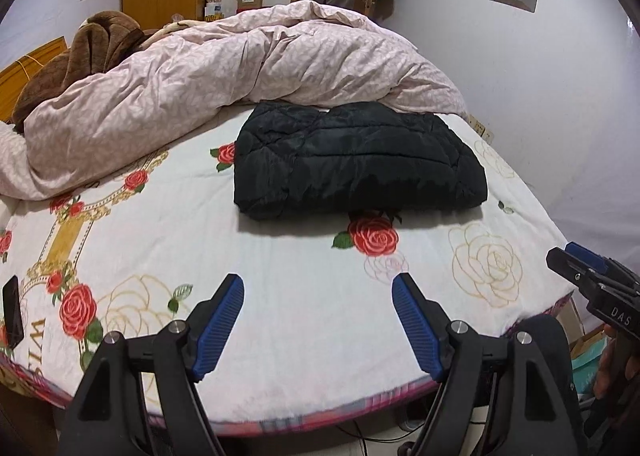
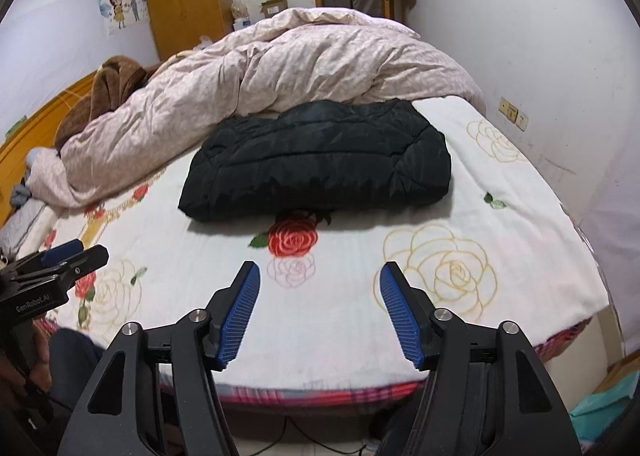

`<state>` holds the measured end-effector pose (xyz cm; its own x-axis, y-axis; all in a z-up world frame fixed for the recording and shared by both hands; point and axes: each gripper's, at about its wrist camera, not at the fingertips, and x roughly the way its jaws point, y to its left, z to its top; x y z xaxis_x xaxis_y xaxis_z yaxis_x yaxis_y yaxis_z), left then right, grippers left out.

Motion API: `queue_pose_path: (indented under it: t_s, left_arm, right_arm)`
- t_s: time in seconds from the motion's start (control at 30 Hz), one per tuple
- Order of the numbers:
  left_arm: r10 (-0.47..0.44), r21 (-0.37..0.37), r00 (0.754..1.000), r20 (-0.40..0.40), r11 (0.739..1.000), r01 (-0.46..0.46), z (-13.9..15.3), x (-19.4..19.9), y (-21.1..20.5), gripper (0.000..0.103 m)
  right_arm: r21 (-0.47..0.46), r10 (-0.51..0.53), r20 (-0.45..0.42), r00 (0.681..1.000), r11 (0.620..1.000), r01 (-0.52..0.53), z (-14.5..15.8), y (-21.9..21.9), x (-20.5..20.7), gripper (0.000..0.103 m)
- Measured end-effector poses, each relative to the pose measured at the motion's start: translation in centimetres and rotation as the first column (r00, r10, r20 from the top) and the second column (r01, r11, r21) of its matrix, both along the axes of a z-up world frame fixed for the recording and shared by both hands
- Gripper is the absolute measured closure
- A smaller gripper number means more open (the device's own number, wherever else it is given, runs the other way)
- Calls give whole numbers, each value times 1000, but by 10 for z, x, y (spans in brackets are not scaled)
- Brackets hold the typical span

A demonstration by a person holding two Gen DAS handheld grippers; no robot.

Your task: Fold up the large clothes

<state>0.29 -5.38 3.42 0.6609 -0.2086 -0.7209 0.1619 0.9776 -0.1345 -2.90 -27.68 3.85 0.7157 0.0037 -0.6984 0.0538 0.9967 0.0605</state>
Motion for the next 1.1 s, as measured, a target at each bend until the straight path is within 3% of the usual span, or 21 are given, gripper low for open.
queue_pose_path:
  t_s: [0.13, 1.1]
  left_arm:
    - [11, 8, 999, -42, 1000, -11, -8, -4, -3, 25]
    - [-22, 11, 997, -77, 1000, 23, -21, 9, -17, 25]
  right_arm:
    - [-8, -1, -18, 1000, 1000, 1, -5, 3, -6, 37]
    - [-44, -10, -88, 996, 999, 6, -23, 0, 9, 37]
